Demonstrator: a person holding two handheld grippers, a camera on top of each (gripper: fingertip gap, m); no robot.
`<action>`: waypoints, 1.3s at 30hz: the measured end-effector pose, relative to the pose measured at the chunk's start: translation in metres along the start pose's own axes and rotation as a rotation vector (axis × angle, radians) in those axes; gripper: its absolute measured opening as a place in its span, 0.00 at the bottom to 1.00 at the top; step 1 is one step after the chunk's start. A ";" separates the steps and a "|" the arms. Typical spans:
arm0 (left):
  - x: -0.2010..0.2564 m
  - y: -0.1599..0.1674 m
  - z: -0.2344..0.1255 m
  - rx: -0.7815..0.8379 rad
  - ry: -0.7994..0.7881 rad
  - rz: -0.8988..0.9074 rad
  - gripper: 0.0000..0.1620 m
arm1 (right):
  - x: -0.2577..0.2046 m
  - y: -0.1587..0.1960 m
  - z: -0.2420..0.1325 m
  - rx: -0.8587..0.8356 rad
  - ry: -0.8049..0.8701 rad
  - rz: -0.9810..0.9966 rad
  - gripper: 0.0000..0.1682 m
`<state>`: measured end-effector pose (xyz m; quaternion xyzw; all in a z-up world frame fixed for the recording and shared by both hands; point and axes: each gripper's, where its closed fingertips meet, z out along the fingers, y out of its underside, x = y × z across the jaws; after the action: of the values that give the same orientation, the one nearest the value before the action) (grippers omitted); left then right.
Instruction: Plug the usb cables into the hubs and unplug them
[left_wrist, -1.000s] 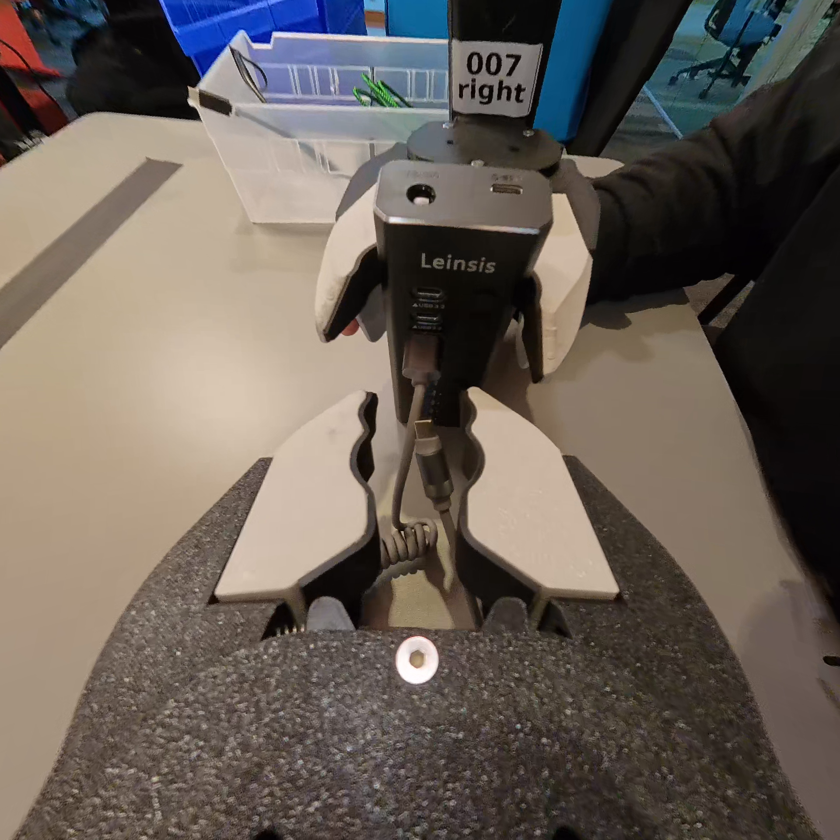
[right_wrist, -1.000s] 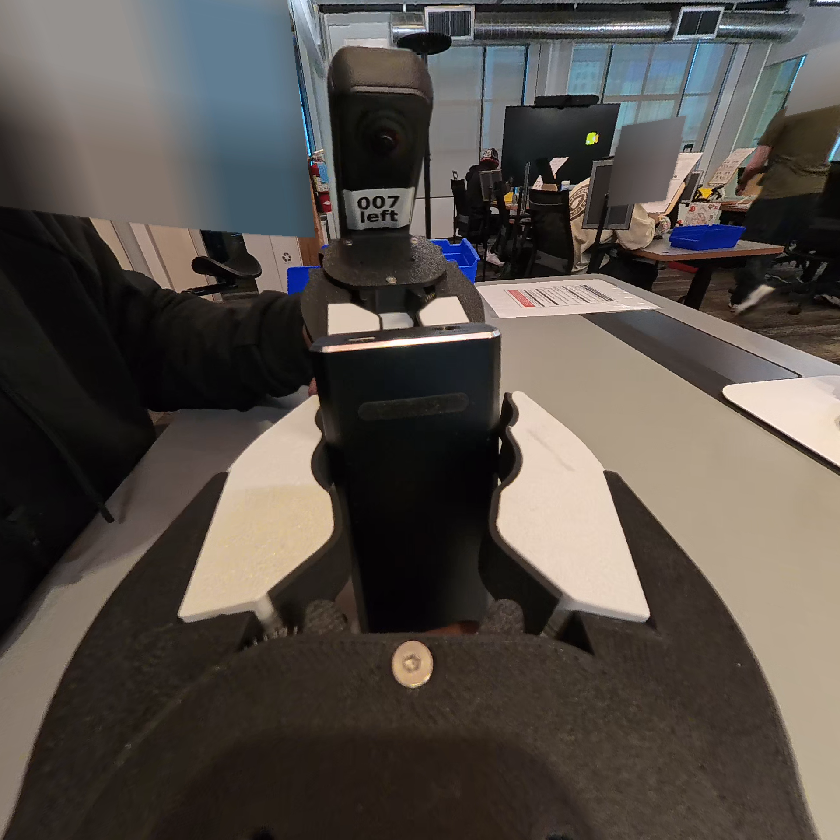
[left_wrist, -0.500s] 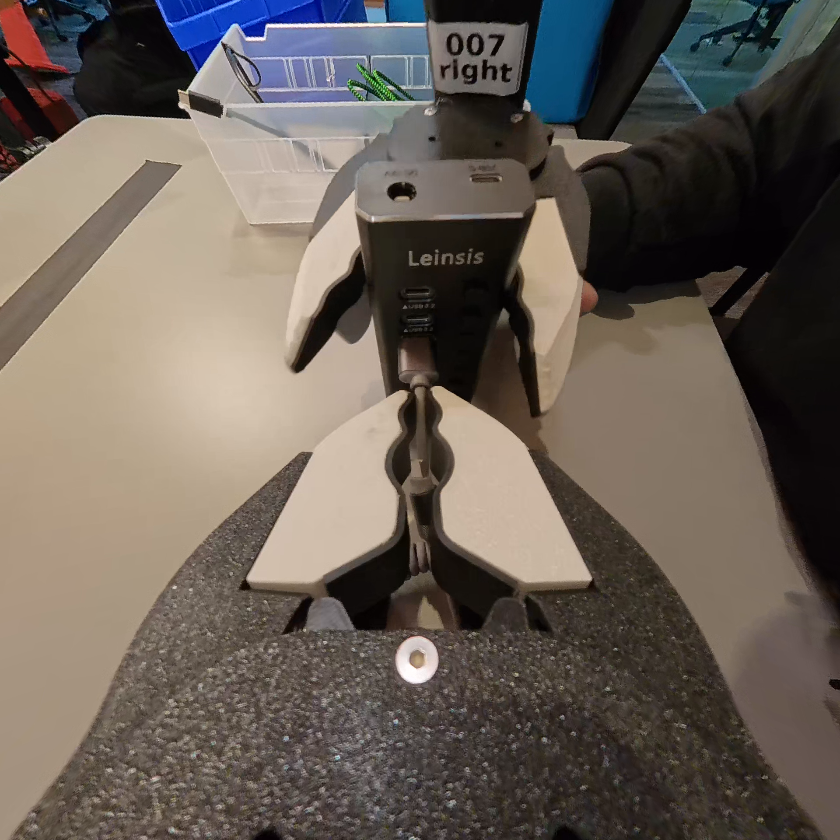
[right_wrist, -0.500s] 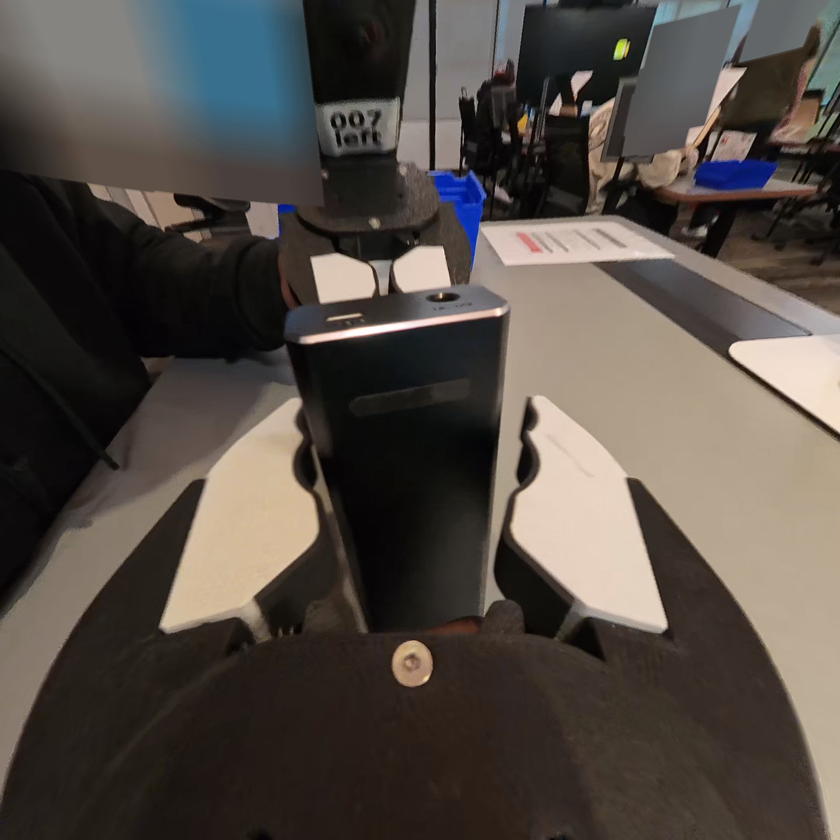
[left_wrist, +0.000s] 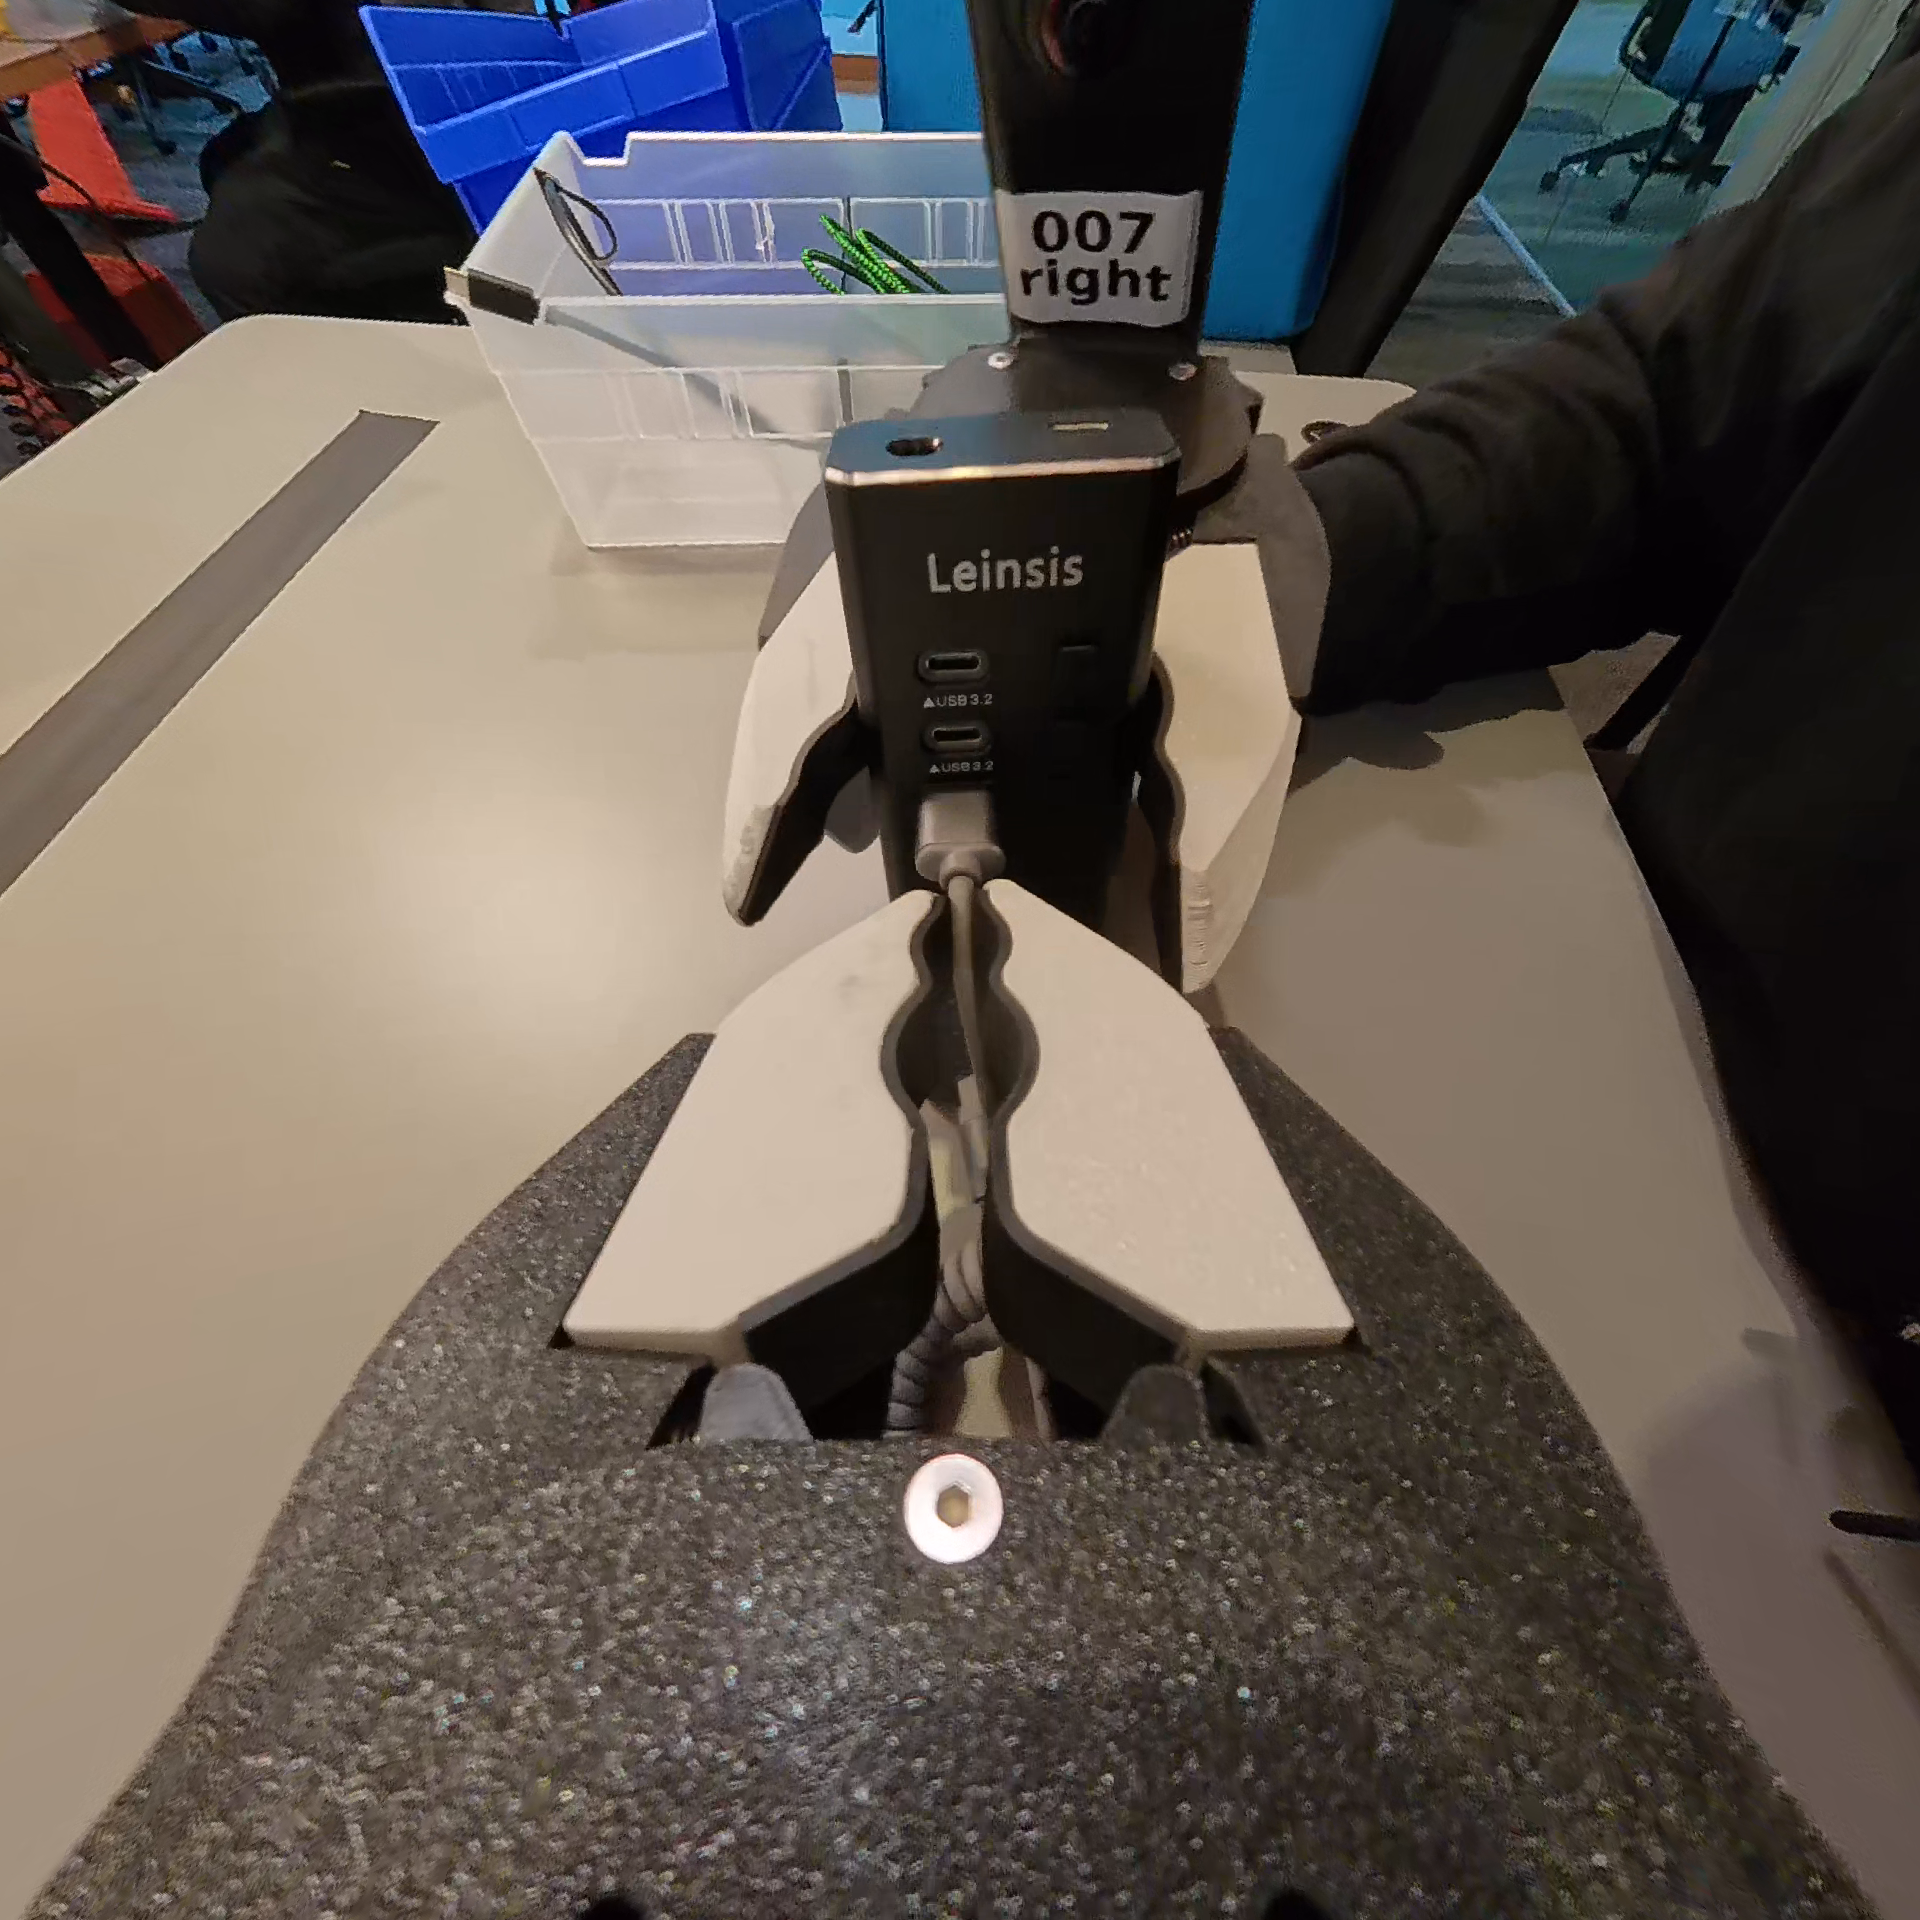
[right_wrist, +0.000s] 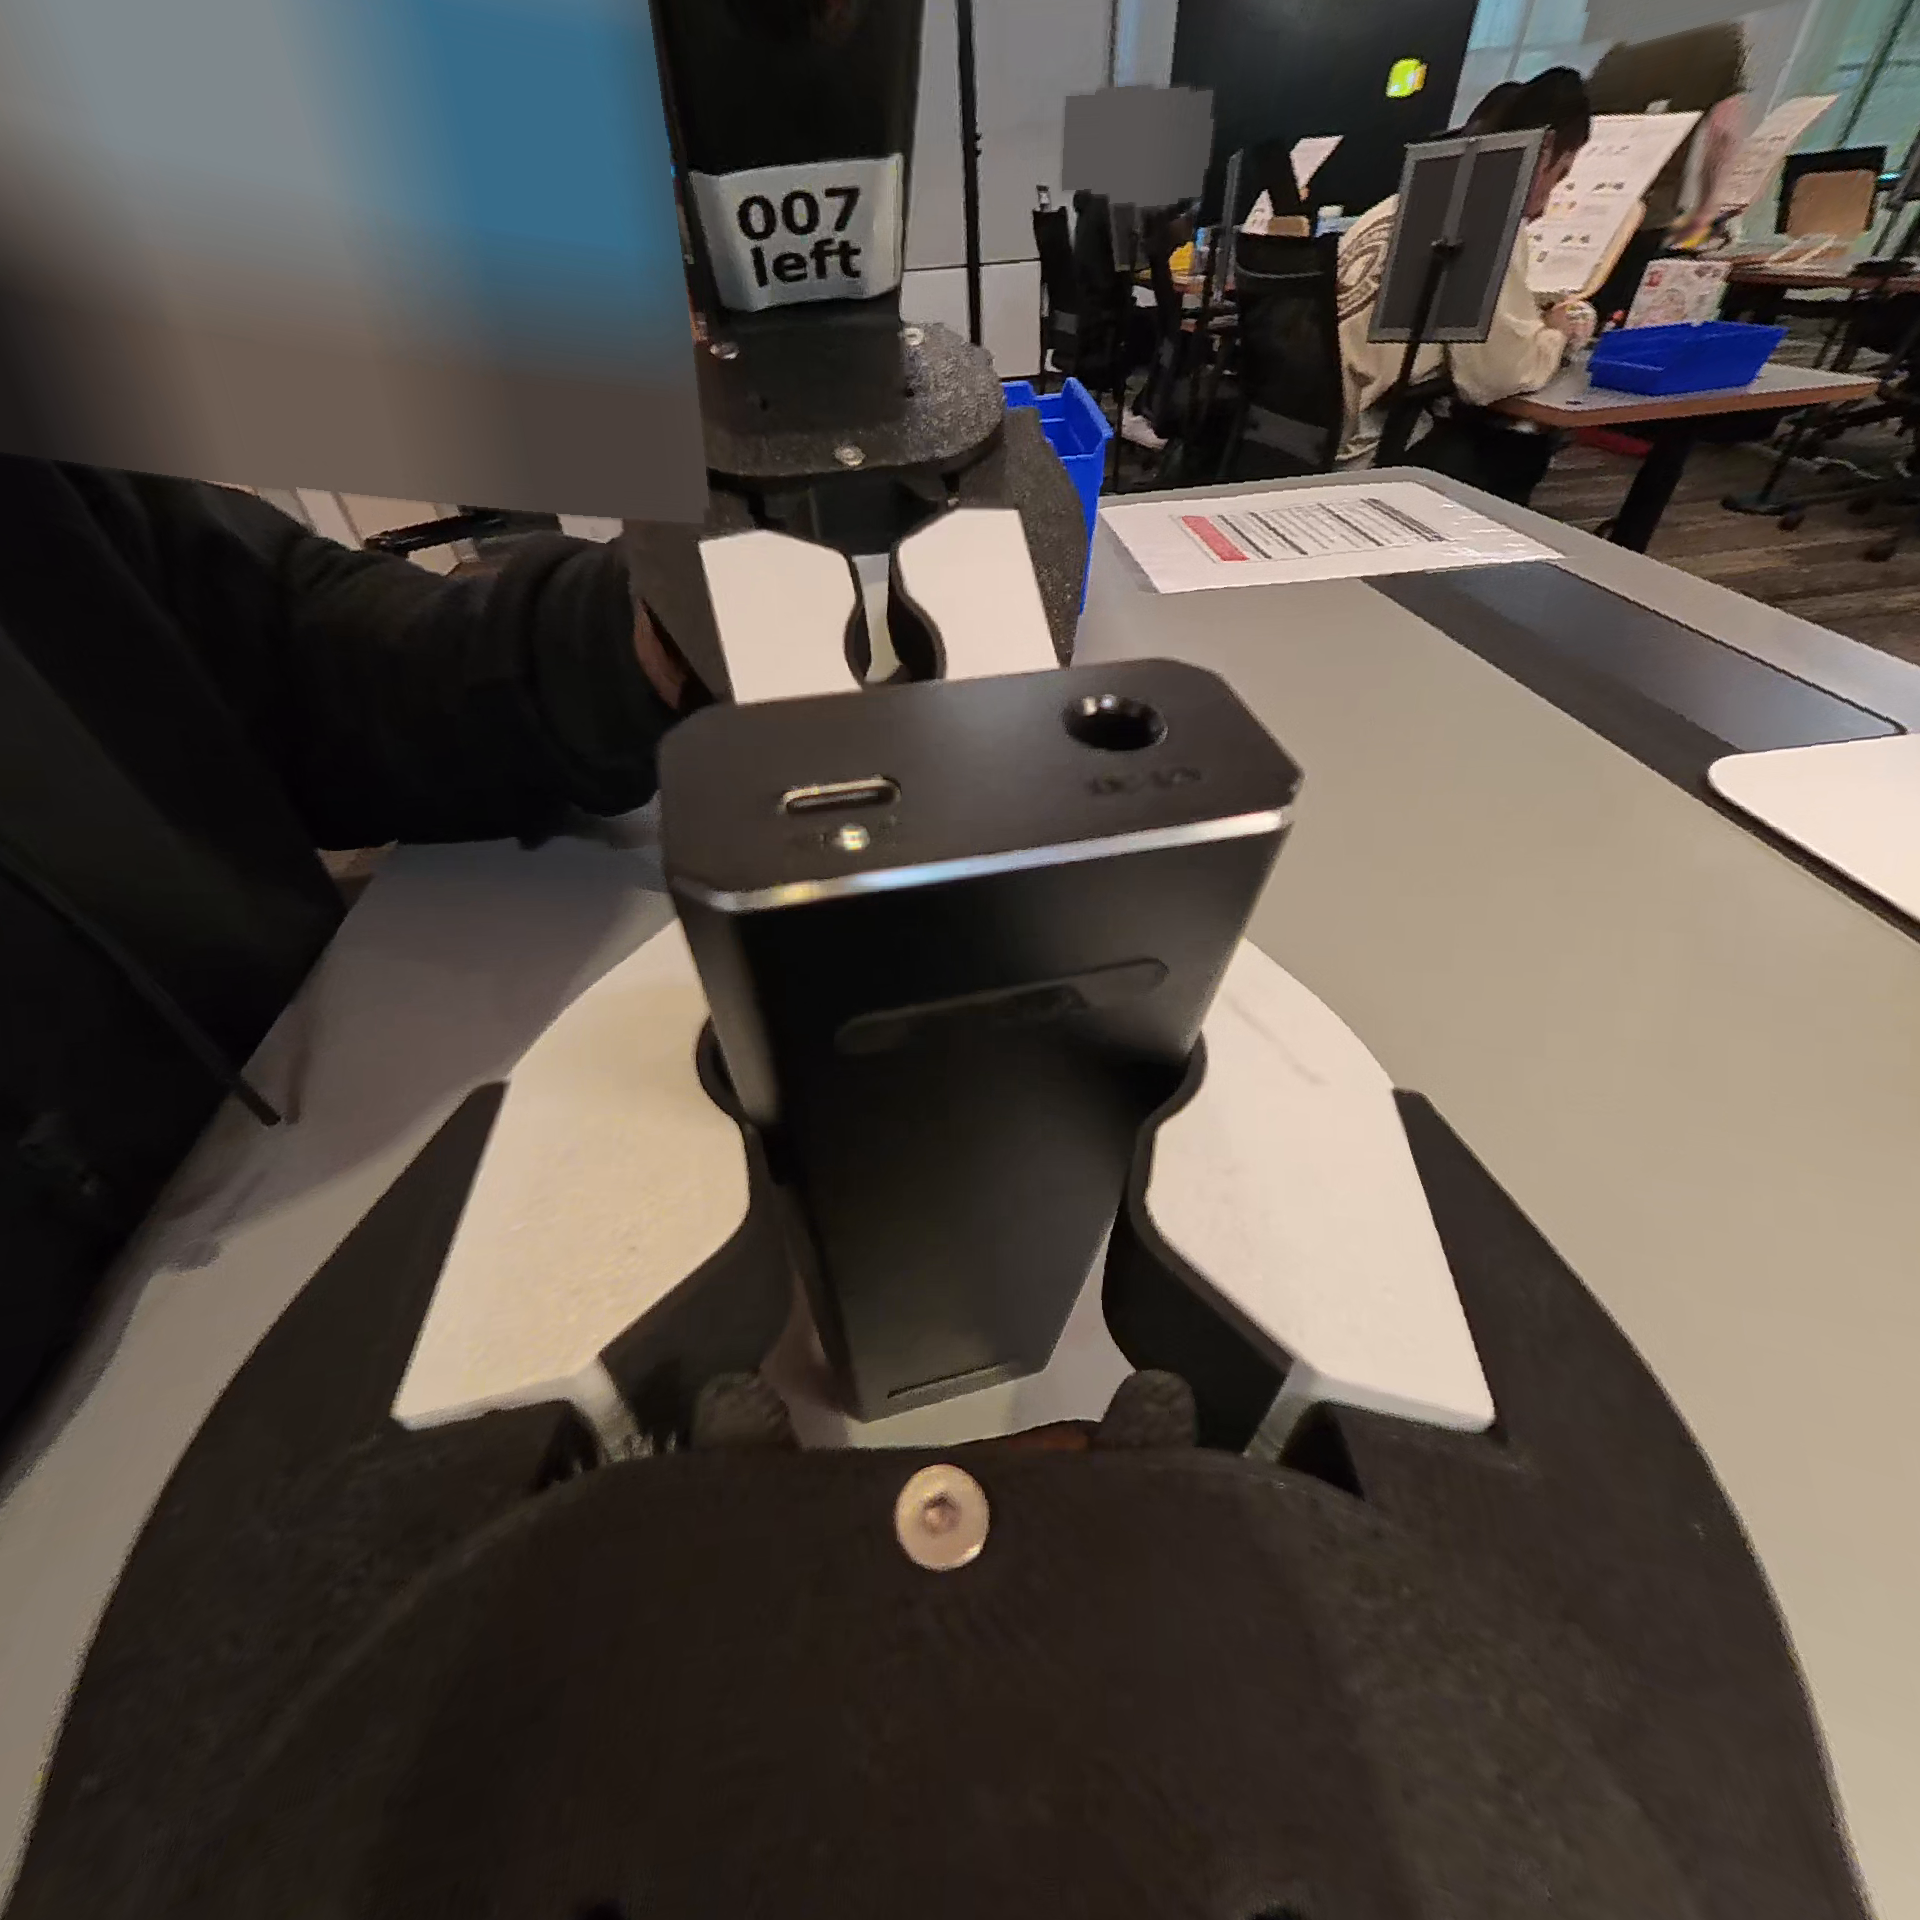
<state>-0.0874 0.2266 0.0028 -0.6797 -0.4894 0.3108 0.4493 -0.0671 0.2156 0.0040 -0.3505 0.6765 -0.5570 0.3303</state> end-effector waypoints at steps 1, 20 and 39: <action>-0.001 0.001 -0.001 0.002 -0.007 0.001 0.02 | 0.001 0.000 0.001 -0.005 0.018 0.000 0.45; 0.002 -0.003 -0.014 0.000 -0.031 0.087 0.02 | 0.000 -0.004 0.002 -0.037 0.032 -0.010 0.44; -0.050 0.051 -0.059 -0.046 -0.145 -0.071 0.02 | 0.051 -0.021 -0.053 -0.052 0.260 0.075 0.44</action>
<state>-0.0328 0.1554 -0.0212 -0.6479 -0.5514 0.3316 0.4077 -0.1361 0.1977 0.0306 -0.2583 0.7405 -0.5672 0.2514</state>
